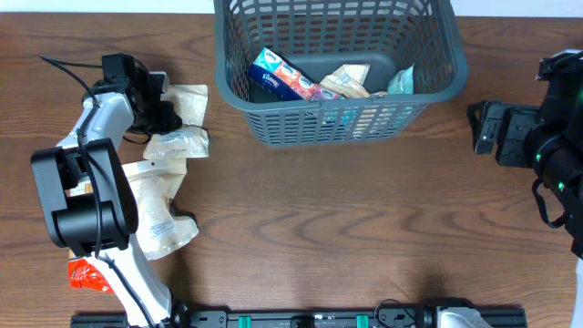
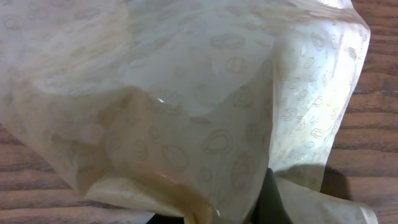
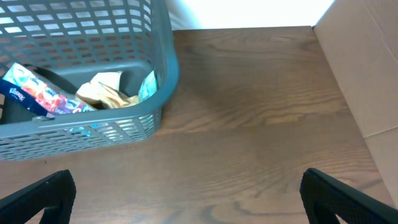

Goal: Pack container
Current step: 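Grasp the large translucent beige pouch with the left gripper, then lift the translucent pouch into the basket and open the left gripper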

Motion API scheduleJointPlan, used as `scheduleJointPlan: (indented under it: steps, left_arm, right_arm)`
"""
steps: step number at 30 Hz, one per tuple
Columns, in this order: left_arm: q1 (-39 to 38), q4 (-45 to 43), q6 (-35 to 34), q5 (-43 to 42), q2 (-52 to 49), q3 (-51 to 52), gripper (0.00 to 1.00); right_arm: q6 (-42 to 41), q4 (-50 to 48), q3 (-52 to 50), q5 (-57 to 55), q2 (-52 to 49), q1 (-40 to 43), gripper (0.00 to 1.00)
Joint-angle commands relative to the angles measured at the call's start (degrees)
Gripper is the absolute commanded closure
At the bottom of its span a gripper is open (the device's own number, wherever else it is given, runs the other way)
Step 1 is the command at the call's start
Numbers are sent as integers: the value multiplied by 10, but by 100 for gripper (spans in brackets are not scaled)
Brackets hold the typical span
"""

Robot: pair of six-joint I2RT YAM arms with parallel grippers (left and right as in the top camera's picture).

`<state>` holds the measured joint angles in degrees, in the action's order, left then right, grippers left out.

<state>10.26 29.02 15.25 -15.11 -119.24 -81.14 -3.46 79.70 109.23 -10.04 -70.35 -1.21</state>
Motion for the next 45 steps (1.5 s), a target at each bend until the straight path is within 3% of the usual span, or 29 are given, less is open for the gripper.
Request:
scheduleJointPlan:
  steps: [1, 8, 16, 26, 29, 37, 45]
  left_arm:
    - [-1, 8, 5, 5, 6, -3, 94]
    - [-1, 5, 5, 6, 97, -3, 94]
    - [-1, -2, 6, 12, 269, -3, 94]
    - [-1, -106, -28, 0, 425, -3, 94]
    - [-1, -143, -58, -56, 446, -3, 94]
    - [-25, -291, -177, -330, 451, -3, 94]
    - [-152, -339, -163, -355, 427, -3, 95]
  right_arm:
    - [-8, 1, 0, 0, 2, -3, 1]
    - [-8, 1, 0, 0, 2, -3, 1]
    - [-8, 0, 0, 0, 2, -3, 1]
    - [-8, 0, 0, 0, 2, -3, 1]
    - [-8, 0, 0, 0, 2, -3, 1]
    - [-8, 0, 0, 0, 2, -3, 1]
    - [-8, 0, 0, 5, 2, -3, 1]
